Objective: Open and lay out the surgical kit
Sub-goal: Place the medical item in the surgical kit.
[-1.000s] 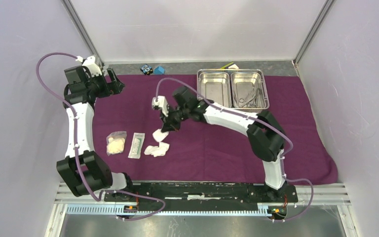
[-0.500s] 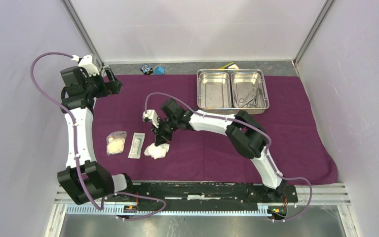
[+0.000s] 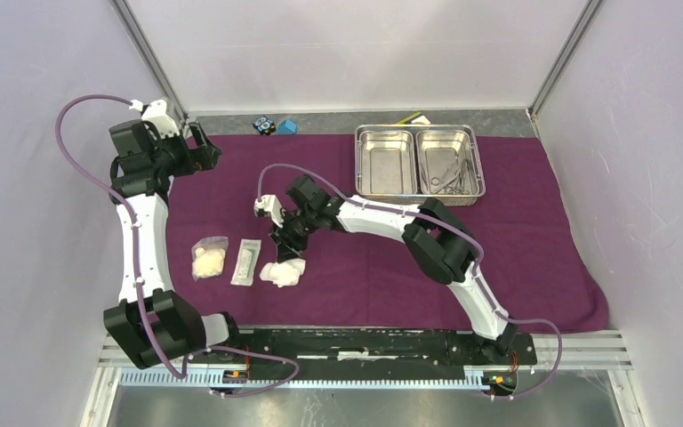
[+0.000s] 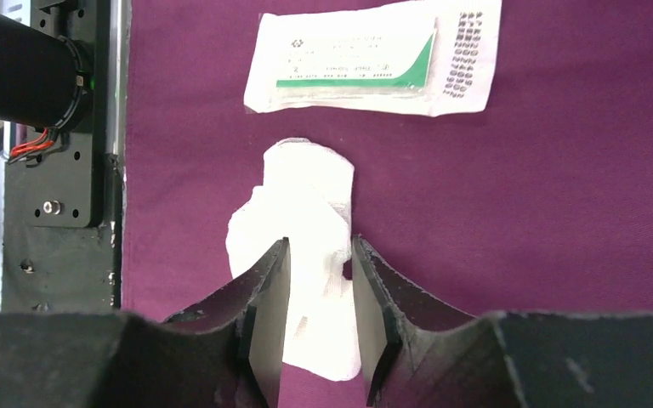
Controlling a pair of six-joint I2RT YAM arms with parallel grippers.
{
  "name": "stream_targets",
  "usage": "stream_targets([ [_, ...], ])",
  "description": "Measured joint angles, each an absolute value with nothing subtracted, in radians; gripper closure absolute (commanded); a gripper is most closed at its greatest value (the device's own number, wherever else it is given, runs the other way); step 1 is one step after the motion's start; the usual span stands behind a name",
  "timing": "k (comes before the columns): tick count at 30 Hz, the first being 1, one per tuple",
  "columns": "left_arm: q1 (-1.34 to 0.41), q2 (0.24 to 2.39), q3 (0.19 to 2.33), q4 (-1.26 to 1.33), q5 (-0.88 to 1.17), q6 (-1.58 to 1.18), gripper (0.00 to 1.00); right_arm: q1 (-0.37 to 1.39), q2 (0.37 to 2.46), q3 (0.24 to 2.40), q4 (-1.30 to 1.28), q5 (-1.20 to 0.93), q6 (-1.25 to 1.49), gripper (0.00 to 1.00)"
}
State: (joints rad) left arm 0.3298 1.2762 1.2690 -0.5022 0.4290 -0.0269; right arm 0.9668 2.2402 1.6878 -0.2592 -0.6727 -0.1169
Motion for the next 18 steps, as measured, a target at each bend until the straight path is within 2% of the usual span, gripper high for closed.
stream_targets([
  [7, 0.330, 1.277, 1.269, -0.502, 0.422, -0.027, 0.00, 0.965, 2.234, 1.719, -0.291, -0.626, -0.154, 0.34],
  [11, 0.330, 1.277, 1.269, -0.502, 0.407, -0.027, 0.00, 0.954, 2.207, 1.718, -0.324, -0.580, -0.179, 0.25],
  [18, 0.331, 1.279, 1.269, -0.493, 0.416, -0.029, 0.00, 0.881, 2.036, 1.688, -0.329, -0.454, -0.229, 0.08],
])
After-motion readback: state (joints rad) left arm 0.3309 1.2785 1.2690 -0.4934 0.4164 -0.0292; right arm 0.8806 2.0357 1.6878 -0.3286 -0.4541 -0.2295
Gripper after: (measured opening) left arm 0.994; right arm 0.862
